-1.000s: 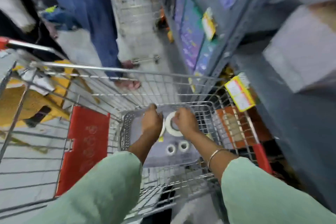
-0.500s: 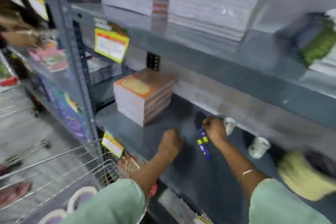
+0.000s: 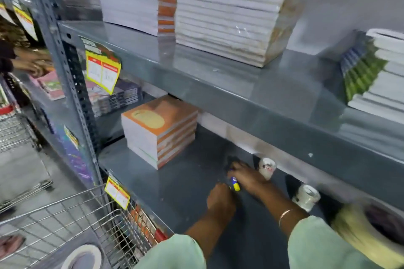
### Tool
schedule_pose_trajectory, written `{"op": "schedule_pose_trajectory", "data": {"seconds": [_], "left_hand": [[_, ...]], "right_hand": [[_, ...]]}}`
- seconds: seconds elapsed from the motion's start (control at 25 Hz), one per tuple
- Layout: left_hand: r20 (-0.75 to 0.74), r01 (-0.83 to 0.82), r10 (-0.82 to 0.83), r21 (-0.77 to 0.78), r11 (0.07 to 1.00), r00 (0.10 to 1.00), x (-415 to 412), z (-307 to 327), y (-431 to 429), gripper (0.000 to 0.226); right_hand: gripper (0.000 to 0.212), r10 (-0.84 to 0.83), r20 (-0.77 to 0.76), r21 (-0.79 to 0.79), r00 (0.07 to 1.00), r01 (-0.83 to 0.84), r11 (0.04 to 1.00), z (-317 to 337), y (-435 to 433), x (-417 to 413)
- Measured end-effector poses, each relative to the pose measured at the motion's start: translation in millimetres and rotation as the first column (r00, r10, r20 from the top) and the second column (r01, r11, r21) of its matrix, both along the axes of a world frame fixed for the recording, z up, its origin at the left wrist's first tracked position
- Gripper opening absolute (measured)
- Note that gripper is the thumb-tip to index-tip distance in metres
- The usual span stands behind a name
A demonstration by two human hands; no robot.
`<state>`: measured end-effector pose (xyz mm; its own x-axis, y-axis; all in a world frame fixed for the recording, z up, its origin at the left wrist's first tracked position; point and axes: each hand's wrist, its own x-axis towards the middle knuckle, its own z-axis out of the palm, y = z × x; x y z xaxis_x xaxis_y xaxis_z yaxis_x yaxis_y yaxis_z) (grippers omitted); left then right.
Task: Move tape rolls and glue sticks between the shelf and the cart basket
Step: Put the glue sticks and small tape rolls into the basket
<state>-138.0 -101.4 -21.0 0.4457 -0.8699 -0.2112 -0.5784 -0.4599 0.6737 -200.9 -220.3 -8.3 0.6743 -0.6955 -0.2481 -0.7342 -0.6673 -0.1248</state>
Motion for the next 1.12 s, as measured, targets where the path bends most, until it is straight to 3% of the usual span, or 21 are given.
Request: {"op": "schedule_pose_trajectory", "data": {"seconds": [0.16,0.2,0.28,0.4,0.52,0.6,0.72,0.88,0.96,1.0,1.12], "left_hand": [[-0.035,-0.094,0.093,-0.024,0.995,0.995,24,16,18,0.027],[-0.054,-0.129,0.127,-0.035,0.991,0.99,34,22,25,0.027],[-0.096,-0.228,0.22,-0.073,0.971,0.971,68,33,46,0.026],[-0.16,-0.417,0.395,-0.139,0.898,0.905,138,38,105,0.011],[-0.113,-0.58,0.569,-0.114,0.807,0.814,205,29,182,0.021],[-0.081,-0.666,0.662,-0.063,0.743,0.745,237,12,236,0.04],[-0.08,-0.779,0.788,0.121,0.615,0.61,270,-41,314,0.027],[-0.074,-0.756,0.844,0.408,0.512,0.532,280,-151,397,0.038],[-0.072,-0.724,0.868,0.521,0.453,0.491,274,-197,420,0.027],[-0.066,-0.71,0.876,0.558,0.43,0.478,272,-224,429,0.033],[-0.039,-0.696,0.89,0.608,0.382,0.454,263,-272,441,0.04]], "right_hand": [[0.021,0.11,-0.12,-0.115,0.987,-0.123,0.986,-9,-9,-3],[0.017,0.153,-0.069,-0.131,0.986,-0.161,0.978,-3,-3,-1],[0.009,0.17,0.179,-0.123,0.969,-0.149,0.981,16,19,20],[0.003,0.22,0.507,-0.117,0.833,-0.186,0.976,40,80,84],[0.003,0.298,0.68,-0.058,0.669,-0.356,0.933,46,159,160],[0.004,0.218,0.721,0.103,0.658,-0.412,0.905,37,210,206],[0.007,0.116,0.608,0.379,0.785,-0.416,0.826,-15,277,264],[0.03,0.169,0.23,0.595,0.958,-0.277,0.754,-141,353,302],[0.015,0.2,0.053,0.632,0.978,-0.188,0.752,-200,386,306],[0.008,0.207,-0.017,0.644,0.978,-0.148,0.751,-228,404,307],[0.025,0.232,-0.117,0.648,0.966,-0.103,0.755,-287,435,304]]}}
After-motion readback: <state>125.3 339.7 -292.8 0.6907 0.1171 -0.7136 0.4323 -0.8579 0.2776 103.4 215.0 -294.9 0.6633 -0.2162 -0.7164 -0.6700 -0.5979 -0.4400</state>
